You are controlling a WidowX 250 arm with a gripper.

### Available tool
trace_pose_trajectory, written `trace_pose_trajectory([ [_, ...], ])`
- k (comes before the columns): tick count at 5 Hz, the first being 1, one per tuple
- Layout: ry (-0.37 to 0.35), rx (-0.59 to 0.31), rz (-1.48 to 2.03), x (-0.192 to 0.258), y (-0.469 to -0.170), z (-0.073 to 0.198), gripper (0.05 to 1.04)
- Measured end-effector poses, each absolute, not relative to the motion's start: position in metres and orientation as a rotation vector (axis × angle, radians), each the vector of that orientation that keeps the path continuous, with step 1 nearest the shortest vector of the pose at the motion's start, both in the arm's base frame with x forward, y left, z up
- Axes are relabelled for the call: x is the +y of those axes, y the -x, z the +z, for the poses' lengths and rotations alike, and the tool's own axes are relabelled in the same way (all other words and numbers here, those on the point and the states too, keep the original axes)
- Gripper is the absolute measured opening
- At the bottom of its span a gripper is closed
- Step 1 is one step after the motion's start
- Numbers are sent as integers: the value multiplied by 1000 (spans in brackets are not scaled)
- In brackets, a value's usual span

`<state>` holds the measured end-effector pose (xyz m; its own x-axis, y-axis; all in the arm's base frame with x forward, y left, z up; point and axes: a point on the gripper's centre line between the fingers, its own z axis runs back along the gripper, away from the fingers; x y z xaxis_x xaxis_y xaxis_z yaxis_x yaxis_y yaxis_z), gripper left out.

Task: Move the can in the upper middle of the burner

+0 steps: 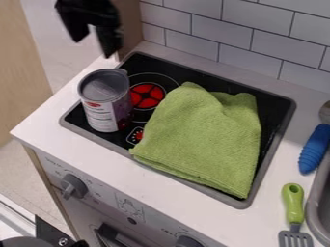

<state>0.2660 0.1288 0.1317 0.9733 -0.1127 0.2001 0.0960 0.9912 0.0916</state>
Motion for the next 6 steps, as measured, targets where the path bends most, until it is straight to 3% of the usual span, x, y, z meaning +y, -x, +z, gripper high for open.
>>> trace_pose_trajectory([
  [1,-84,-218,-172,140,-246,137,997],
  [3,-18,-144,-349,142,-207,125,997],
  [4,-66,-91,-419,136,-199,118,997],
  [6,-159,-80,-343,116,-203,92,997],
])
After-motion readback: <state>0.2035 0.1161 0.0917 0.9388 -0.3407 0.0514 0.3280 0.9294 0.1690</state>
